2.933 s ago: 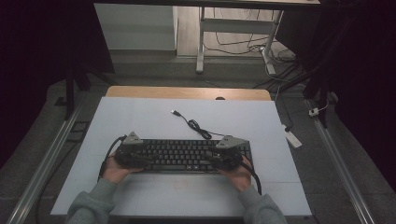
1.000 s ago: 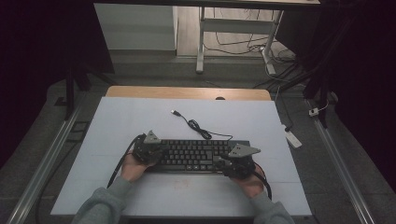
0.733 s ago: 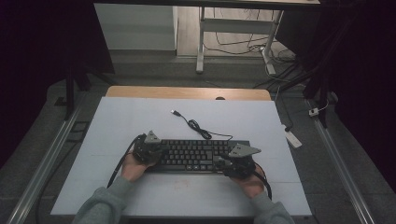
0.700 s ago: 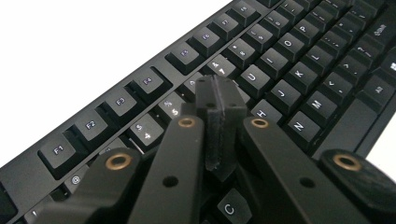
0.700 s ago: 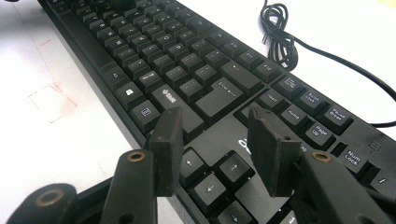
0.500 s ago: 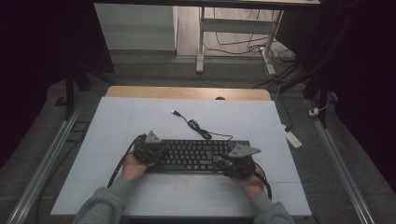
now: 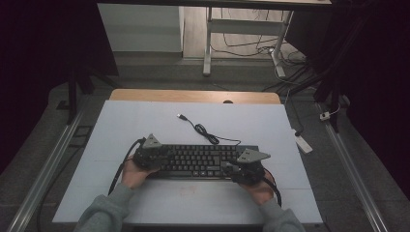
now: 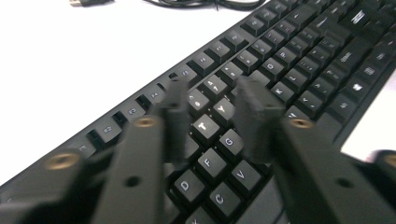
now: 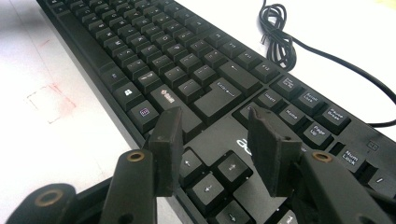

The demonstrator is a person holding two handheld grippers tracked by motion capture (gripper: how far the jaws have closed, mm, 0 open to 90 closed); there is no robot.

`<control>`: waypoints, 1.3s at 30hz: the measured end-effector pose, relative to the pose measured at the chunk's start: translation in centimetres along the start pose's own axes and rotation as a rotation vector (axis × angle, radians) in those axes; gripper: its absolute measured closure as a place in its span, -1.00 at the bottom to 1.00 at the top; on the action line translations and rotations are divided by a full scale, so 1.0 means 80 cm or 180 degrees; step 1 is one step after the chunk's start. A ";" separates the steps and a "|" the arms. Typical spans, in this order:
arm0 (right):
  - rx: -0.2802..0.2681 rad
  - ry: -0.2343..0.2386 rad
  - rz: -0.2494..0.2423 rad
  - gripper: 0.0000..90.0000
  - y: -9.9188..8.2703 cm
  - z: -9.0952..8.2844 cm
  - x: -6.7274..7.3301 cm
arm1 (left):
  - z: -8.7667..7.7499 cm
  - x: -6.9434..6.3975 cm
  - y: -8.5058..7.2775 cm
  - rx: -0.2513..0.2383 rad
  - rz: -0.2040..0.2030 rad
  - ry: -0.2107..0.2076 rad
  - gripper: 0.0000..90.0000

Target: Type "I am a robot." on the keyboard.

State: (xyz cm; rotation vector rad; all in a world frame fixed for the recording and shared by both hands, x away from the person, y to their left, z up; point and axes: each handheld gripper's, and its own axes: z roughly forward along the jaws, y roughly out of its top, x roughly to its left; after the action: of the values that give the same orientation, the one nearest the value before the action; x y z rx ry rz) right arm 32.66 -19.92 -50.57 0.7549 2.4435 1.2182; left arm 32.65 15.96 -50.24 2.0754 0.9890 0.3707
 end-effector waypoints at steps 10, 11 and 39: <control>0.0018 -0.0017 0.0006 0.24 0.000 0.000 -0.001 | -0.032 -0.003 -0.013 -0.0024 -0.0021 -0.0038 -0.19; 0.0018 -0.0017 0.0008 0.24 0.000 0.000 -0.001 | -0.035 -0.002 -0.015 -0.0022 -0.0044 -0.0051 -0.20; -0.0081 0.0100 -0.0019 0.38 0.017 0.015 0.007 | -0.066 0.008 -0.053 0.0017 -0.0186 0.0018 -0.27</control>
State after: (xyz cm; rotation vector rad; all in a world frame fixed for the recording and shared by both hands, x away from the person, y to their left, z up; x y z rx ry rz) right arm 33.24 -18.18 -50.24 0.7262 2.4487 1.2655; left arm 27.94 20.87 -50.06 2.0464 1.0526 0.3445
